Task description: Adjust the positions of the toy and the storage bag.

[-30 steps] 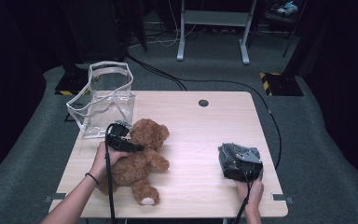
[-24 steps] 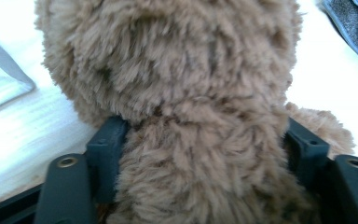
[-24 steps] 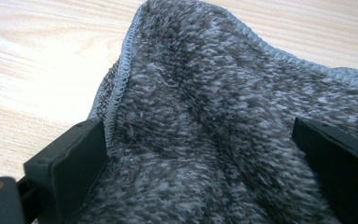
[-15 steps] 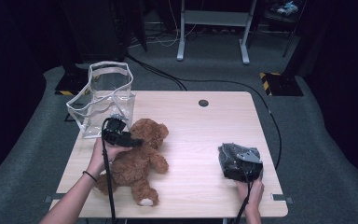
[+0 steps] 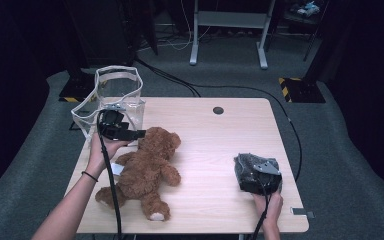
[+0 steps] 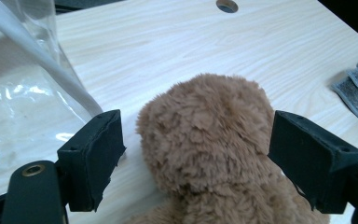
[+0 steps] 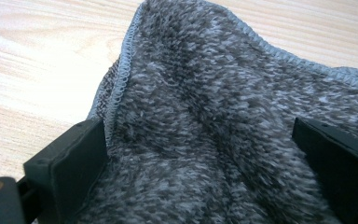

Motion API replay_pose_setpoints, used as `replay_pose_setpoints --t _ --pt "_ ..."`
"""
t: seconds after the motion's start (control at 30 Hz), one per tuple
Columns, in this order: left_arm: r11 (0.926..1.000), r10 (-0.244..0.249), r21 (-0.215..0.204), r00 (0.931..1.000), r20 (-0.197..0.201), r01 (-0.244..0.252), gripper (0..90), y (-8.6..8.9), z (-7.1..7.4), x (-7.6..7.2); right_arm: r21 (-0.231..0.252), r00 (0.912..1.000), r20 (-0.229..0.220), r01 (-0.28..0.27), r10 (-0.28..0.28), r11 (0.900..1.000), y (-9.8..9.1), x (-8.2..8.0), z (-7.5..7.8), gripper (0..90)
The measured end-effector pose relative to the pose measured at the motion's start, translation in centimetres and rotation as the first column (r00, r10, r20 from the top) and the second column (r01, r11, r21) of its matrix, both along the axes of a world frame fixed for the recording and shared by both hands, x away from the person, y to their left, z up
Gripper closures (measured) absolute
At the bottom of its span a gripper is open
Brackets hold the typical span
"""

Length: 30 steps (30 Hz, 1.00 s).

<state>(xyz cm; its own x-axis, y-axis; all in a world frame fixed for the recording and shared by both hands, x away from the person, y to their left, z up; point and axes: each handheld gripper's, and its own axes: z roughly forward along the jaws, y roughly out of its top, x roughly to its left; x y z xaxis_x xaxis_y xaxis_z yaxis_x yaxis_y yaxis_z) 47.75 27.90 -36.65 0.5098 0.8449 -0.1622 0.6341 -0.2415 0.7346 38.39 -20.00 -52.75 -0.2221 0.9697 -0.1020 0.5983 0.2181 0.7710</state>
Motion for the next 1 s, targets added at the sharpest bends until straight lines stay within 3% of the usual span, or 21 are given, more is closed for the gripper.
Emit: replay_pose_setpoints --t 0.27,0.5,0.77,1.0 --pt "0.9995 0.03 0.004 0.9989 0.036 -0.03 15.5 0.5 1.9 0.8 0.002 1.0 -0.007 0.002 -0.002 1.0 0.0 0.1 0.0 3.6" --pt "0.9971 0.065 0.035 0.9952 0.073 -0.068 15.6 1.2 3.5 1.9 0.0 1.0 -0.009 0.001 -0.001 1.0 0.0 0.1 0.0 3.6" --pt "0.985 0.124 0.104 0.9837 0.13 -0.138 17.4 2.1 4.8 3.6 -0.005 1.0 -0.008 -0.001 0.001 1.0 0.0 0.1 0.0 3.6" --pt "0.9725 0.163 0.144 0.9767 0.139 -0.183 22.7 2.9 5.1 5.0 -0.006 1.0 -0.009 -0.001 0.001 1.0 0.1 0.1 0.0 3.6"
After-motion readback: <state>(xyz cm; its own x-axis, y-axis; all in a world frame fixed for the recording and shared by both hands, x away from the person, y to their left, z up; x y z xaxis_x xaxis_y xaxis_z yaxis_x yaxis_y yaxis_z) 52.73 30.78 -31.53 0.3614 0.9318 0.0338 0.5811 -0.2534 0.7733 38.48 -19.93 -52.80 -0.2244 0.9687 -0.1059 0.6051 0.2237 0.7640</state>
